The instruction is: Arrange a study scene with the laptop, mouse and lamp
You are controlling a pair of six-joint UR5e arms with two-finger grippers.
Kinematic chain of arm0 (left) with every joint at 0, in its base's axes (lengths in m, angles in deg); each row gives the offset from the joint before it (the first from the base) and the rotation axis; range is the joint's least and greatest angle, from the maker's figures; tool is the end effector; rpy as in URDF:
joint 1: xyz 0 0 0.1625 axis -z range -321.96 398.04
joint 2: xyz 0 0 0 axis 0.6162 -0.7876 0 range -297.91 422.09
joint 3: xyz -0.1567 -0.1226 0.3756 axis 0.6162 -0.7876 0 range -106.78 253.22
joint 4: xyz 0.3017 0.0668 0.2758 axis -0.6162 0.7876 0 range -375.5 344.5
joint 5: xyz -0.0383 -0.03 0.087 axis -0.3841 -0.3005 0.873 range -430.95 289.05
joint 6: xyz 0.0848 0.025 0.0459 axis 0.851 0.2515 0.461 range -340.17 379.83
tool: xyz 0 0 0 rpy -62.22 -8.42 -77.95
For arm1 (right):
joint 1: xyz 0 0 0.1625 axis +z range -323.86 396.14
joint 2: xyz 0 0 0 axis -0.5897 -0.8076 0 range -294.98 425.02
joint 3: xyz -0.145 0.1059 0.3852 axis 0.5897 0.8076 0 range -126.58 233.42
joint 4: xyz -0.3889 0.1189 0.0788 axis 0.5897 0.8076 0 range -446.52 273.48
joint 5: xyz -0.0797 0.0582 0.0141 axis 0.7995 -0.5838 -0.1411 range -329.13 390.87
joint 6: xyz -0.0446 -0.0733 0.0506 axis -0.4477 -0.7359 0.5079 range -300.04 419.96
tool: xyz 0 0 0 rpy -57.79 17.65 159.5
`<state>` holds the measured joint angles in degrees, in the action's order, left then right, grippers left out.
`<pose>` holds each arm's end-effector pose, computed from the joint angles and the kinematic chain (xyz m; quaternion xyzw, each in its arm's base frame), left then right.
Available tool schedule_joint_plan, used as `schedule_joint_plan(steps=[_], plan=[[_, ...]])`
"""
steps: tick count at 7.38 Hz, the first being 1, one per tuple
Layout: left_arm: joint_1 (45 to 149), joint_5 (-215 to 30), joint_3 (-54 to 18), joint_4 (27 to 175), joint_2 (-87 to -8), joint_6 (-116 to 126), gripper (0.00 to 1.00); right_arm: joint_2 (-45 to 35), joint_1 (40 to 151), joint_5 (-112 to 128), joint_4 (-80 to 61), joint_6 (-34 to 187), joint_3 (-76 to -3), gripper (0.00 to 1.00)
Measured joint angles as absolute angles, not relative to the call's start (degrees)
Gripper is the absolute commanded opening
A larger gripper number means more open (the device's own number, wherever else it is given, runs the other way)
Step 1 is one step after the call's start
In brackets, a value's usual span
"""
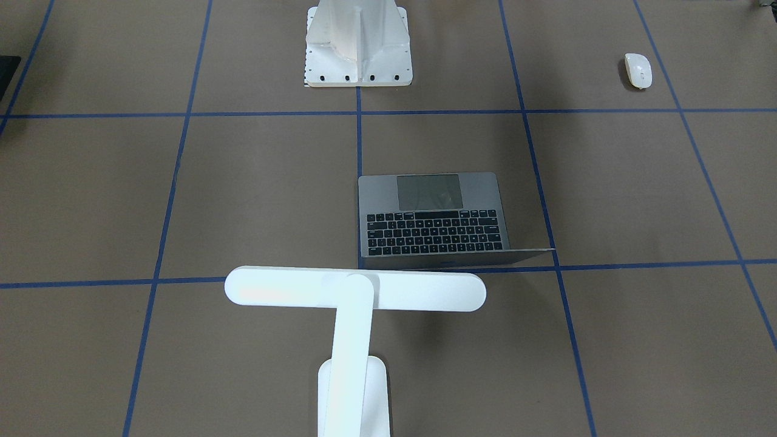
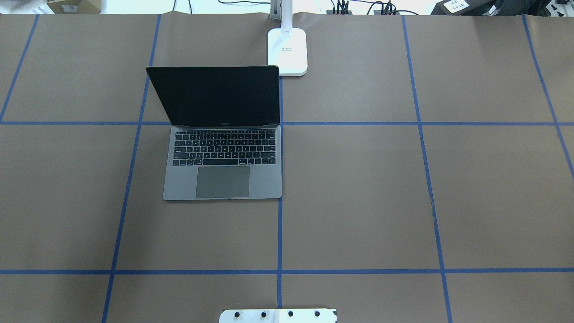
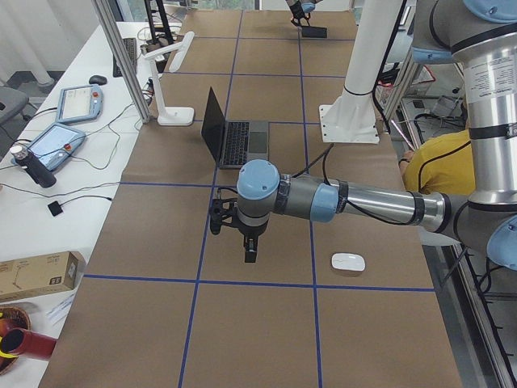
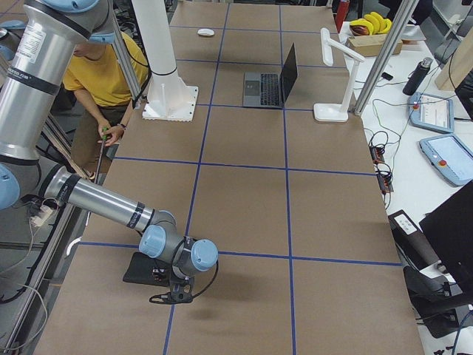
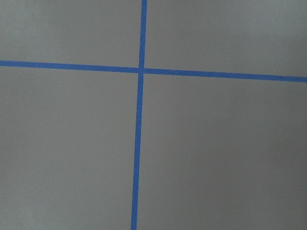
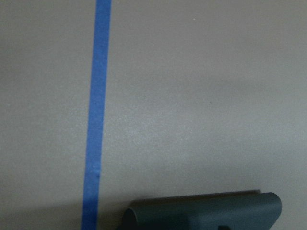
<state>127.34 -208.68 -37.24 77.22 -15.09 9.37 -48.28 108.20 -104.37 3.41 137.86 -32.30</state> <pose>-0.0546 -0.4051 0.5728 0.0430 0.4090 -0.0411 0.9106 -0.0131 -0.2435 0.8427 -0.4243 -0.0875 0.5272 0.7310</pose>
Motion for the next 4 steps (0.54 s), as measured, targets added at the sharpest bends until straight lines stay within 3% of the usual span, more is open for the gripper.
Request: schedule_joint_plan(steps=[4], plan=[[127.5, -208.7, -37.3, 77.2, -15.0, 9.3, 1.0, -48.4, 108.3, -105.1, 3.5, 137.9, -36.6, 0.0]])
